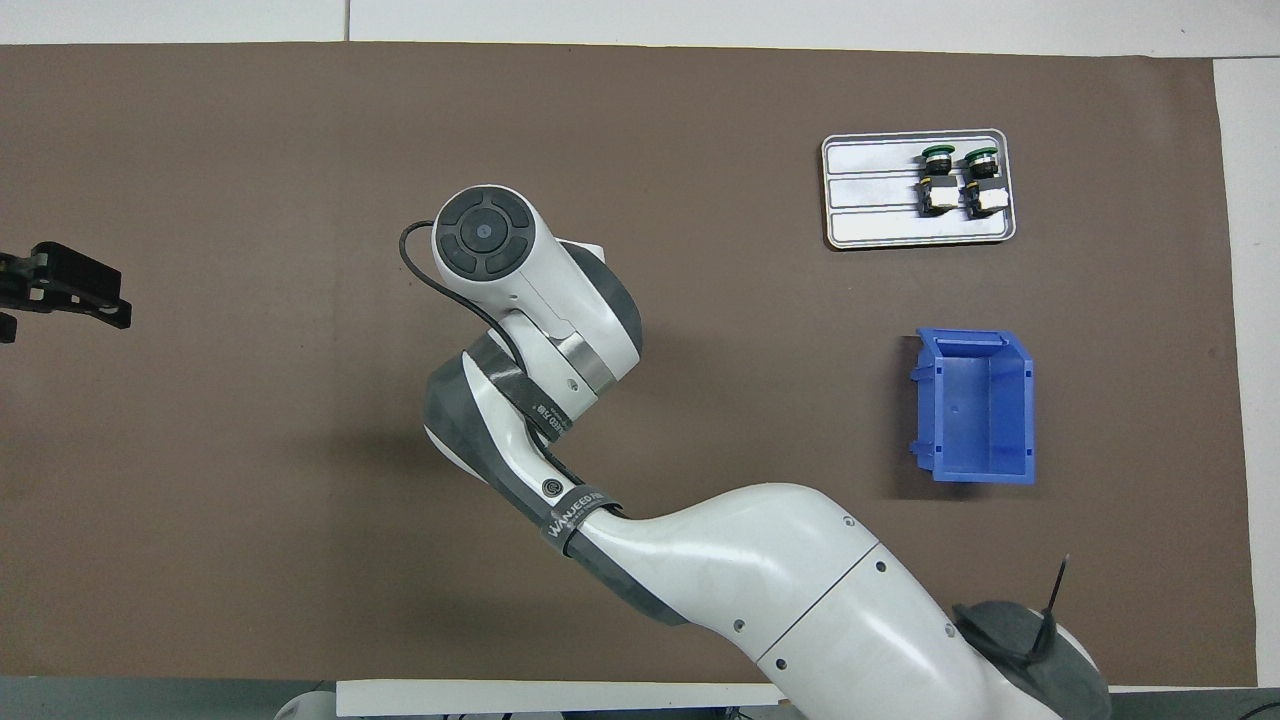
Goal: Place and press button with both arms
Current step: 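Grasp the green button with the right gripper and lift it, then carry the green button to the blue bin with the right gripper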
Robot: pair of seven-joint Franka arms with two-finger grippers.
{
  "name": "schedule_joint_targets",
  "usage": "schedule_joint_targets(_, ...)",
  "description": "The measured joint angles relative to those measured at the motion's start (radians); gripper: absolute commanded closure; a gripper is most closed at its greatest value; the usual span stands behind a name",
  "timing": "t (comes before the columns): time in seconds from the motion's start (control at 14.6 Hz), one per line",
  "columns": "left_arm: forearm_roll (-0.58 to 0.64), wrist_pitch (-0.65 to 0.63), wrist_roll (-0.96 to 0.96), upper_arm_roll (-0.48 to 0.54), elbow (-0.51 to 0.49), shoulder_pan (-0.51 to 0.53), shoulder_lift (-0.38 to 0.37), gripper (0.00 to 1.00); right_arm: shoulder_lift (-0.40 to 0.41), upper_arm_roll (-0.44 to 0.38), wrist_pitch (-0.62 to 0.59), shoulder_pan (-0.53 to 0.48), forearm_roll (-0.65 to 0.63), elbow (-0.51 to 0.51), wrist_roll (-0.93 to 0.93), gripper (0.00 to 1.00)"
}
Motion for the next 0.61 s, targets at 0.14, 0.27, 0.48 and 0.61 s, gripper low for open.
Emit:
schedule_joint_targets(0.14, 0.000, -0.008, 0.002, 0.000, 0.000, 0.008, -0.004, 0.01, 0.001, 0.000, 0.018, 0.001, 0.000, -0.017, 0.000, 0.41)
schedule_joint_targets(0.27, 0.000, -0.010, 0.003, 0.000, 0.000, 0.009, -0.009, 0.00, 0.001, 0.000, 0.020, 0.001, 0.000, -0.021, 0.000, 0.56)
schedule_joint_targets(0.48, 0.000, -0.010, 0.003, 0.000, 0.000, 0.009, -0.011, 0.00, 0.001, 0.000, 0.019, 0.001, 0.000, -0.022, 0.000, 1.00)
schedule_joint_targets(0.61, 0.000, -0.010, 0.003, 0.000, 0.000, 0.009, -0.011, 0.00, 0.001, 0.000, 0.012, 0.001, 0.000, -0.022, 0.000, 1.00)
